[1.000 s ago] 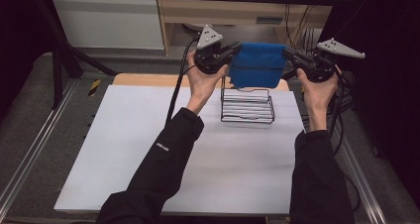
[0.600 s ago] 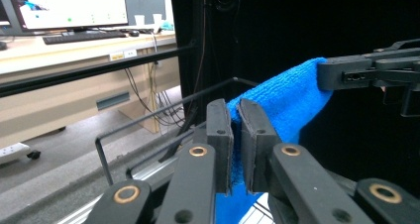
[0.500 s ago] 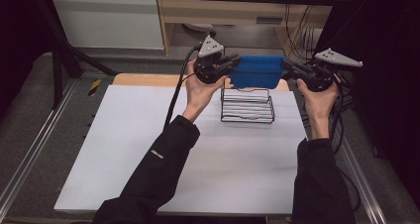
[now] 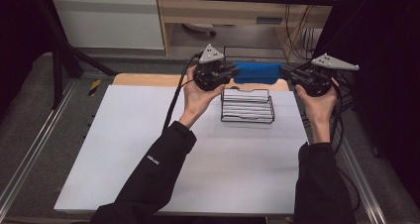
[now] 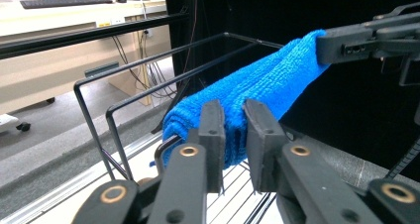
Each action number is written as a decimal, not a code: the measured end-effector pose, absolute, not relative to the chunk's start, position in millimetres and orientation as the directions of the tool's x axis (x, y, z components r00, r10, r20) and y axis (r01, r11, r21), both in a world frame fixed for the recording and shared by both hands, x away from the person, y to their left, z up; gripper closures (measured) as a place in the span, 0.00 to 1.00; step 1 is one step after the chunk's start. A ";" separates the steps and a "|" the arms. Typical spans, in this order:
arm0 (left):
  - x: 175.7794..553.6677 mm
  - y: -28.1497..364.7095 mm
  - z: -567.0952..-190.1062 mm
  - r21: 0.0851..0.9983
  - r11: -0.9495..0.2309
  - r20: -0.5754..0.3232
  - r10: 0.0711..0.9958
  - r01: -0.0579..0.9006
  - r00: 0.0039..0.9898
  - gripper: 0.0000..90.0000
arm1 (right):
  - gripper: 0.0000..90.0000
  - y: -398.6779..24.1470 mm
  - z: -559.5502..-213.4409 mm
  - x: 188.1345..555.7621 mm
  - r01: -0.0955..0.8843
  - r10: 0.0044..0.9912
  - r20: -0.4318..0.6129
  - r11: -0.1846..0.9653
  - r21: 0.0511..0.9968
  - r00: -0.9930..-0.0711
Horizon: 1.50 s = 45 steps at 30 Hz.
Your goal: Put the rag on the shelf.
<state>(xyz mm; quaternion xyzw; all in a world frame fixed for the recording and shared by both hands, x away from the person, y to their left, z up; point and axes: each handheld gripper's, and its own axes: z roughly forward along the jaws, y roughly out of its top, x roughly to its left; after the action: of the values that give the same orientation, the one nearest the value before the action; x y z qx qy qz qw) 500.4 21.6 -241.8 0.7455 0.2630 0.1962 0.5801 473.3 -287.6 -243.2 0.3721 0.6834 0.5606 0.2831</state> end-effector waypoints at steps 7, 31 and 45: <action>497.9 26.4 -213.9 0.976 -0.144 -0.038 0.628 0.164 0.778 0.77 | 0.96 -288.3 -246.5 473.5 0.189 0.825 0.027 0.098 0.977 -0.564; 505.4 9.0 -245.7 0.919 -0.310 -0.018 0.587 0.245 0.810 1.00 | 0.79 -289.7 -244.1 464.9 0.177 0.811 0.014 0.111 0.978 -0.585; 506.6 5.3 -262.9 0.909 -0.332 -0.004 0.595 0.251 0.804 1.00 | 1.00 -278.1 -248.7 465.3 0.256 0.792 0.073 0.107 0.961 -0.606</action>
<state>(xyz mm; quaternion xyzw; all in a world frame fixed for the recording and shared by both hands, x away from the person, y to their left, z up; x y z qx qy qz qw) 506.6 5.3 -262.9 0.7987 0.2647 0.1677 0.5137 465.3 -278.1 -248.7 0.3723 0.7035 0.5550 0.2416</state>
